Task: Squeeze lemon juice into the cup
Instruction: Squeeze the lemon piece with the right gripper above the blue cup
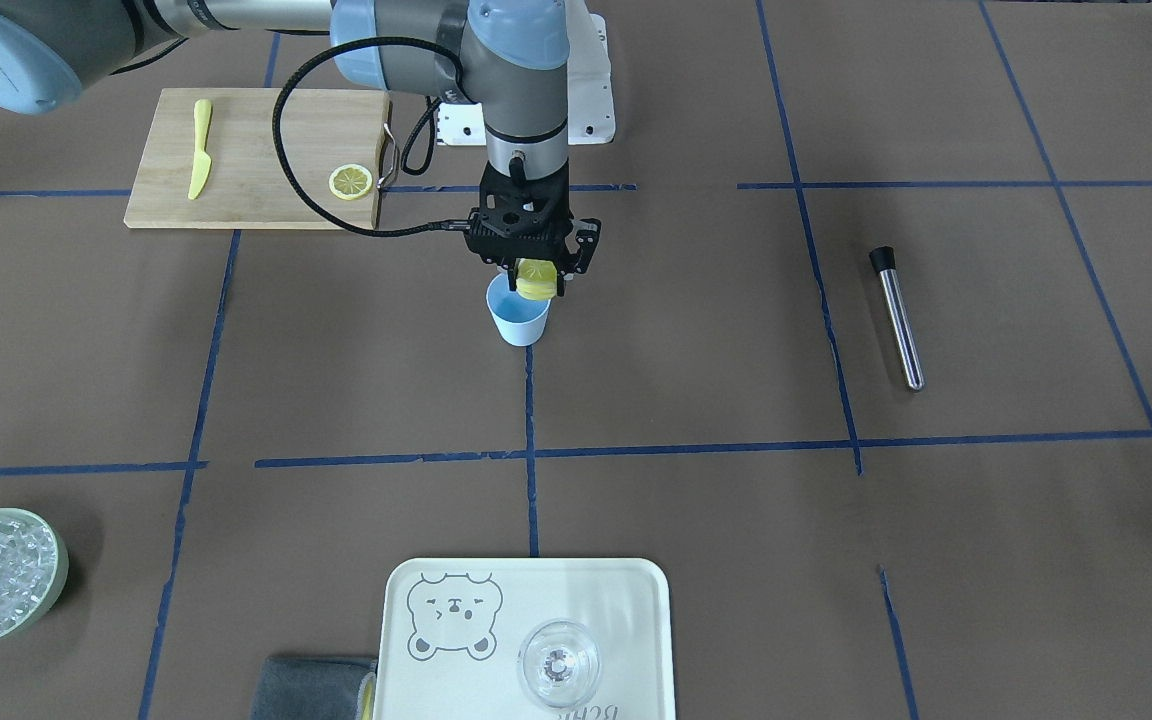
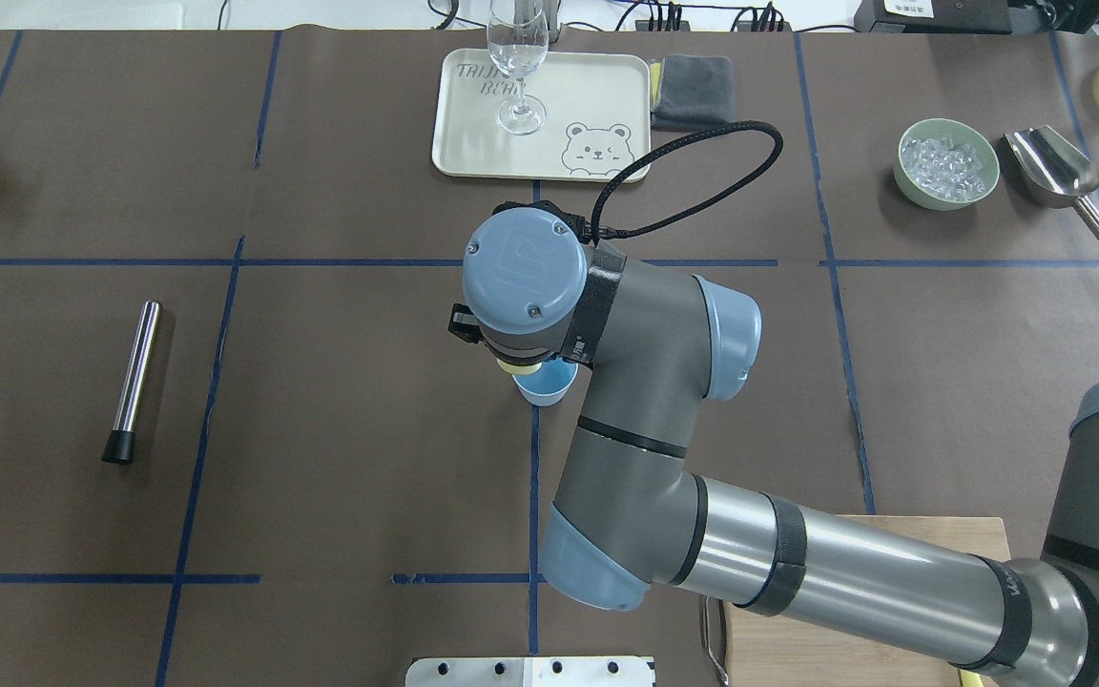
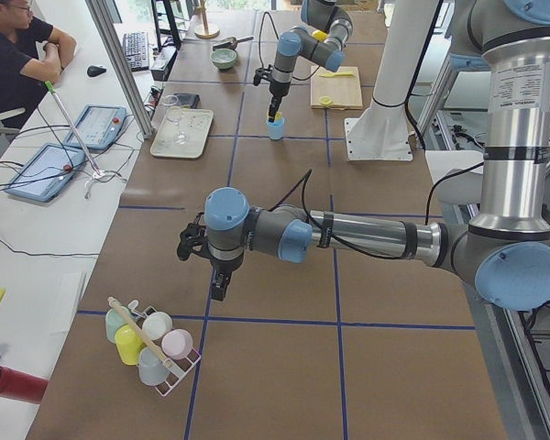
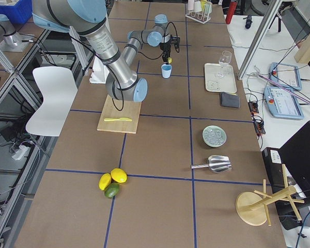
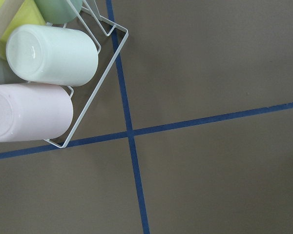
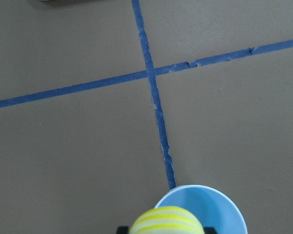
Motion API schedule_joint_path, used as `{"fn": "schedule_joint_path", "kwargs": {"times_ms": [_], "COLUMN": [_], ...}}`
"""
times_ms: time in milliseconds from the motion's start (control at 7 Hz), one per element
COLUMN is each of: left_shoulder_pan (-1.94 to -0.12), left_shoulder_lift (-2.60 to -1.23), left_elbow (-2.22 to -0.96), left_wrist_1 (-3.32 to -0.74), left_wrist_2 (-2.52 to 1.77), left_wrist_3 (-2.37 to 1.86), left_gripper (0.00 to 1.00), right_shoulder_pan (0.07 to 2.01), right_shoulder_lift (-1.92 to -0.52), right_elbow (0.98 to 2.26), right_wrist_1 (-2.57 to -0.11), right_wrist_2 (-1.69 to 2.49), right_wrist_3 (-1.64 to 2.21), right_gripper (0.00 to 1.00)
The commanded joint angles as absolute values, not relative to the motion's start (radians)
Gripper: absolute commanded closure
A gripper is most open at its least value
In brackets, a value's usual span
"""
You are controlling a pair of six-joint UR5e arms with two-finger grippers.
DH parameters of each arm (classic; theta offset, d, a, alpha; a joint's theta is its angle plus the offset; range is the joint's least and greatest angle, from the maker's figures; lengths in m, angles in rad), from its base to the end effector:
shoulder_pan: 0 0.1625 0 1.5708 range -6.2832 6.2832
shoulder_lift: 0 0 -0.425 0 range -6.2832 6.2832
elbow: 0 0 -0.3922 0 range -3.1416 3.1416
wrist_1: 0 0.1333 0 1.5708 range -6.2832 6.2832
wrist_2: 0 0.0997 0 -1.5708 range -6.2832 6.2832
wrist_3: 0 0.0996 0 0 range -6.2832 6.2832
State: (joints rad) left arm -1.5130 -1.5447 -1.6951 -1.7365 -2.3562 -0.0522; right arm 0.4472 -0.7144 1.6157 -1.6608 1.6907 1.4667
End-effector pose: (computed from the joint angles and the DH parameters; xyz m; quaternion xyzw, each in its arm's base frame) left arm -0.0342 -0.4966 0.5909 0.1005 0.3855 0.0529 0.9157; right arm -0.5830 -0.4142 0.1292 0.0542 -0.3940 0.1333 0.9078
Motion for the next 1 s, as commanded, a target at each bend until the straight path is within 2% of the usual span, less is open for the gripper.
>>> {"fn": "schedule_joint_path", "kwargs": {"times_ms": [0, 571, 857], "left_shoulder_pan": [-1.514, -1.513, -1.514], "left_shoulder_lift": [-1.545, -1.545, -1.546], "left_elbow": [-1.692, -1.695, -1.695], "left_wrist_1": [-1.738, -1.738, -1.738], "left_wrist_2": [-2.356, -2.356, -2.356], "left_wrist_3": [-0.051, -0.051, -0.052], "left_gripper": [0.00, 0.00, 0.00], "right_shoulder_pan": [0.449, 0.451, 0.451], "right_shoulder_lift": [-0.718, -0.723, -0.727], "right_elbow": [1.605, 1.603, 1.603], "right_wrist_1": [-1.664, -1.694, -1.692], "right_wrist_2": [1.697, 1.704, 1.704], "right_wrist_3": [1.466, 1.465, 1.465], "right_gripper": [0.42, 0.41, 0.33]}}
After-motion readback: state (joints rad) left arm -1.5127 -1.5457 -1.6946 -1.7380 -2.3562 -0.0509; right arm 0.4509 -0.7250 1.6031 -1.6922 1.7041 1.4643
